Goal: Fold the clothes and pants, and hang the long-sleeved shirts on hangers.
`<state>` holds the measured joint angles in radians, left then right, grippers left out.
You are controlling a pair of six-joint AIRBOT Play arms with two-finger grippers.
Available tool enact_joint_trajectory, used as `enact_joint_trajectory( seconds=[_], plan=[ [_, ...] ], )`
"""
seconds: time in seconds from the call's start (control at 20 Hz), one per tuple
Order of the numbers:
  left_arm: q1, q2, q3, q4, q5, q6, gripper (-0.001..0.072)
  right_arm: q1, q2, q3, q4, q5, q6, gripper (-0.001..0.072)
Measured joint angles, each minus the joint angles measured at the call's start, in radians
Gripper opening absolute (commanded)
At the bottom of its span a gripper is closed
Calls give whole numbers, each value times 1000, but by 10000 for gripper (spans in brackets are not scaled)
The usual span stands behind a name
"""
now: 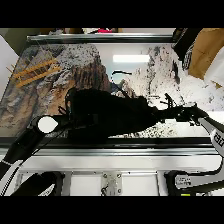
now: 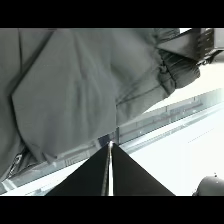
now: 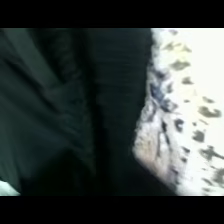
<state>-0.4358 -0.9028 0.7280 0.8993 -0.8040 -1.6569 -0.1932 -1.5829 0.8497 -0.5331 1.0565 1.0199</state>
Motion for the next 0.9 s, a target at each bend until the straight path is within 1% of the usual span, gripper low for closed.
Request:
enact_joint_trajectory(
  seconds=[0.2, 0.35, 0.4, 0.55, 0.7, 0.8, 0.9],
  plan=[
    [0, 6, 0, -2, 1, 0, 11, 12, 12, 26, 14, -14, -45, 27],
    [0, 6, 0, -2, 0, 0, 11, -48, 44, 125, -10, -19, -48, 27],
    [0, 6, 0, -2, 0, 0, 11, -85, 55, 174, -25, -24, -34, 27],
    [0, 6, 0, -2, 0, 0, 11, -227, 89, 310, -61, -71, 46, 26],
    [0, 6, 0, -1, 1, 0, 11, -409, 156, 380, -98, -171, 157, 26],
    [0, 6, 0, -1, 10, 0, 11, -528, 211, 397, -181, -209, 245, 26],
    [0, 6, 0, -1, 21, 0, 11, -625, 264, 392, -307, -214, 349, 26]
  ],
)
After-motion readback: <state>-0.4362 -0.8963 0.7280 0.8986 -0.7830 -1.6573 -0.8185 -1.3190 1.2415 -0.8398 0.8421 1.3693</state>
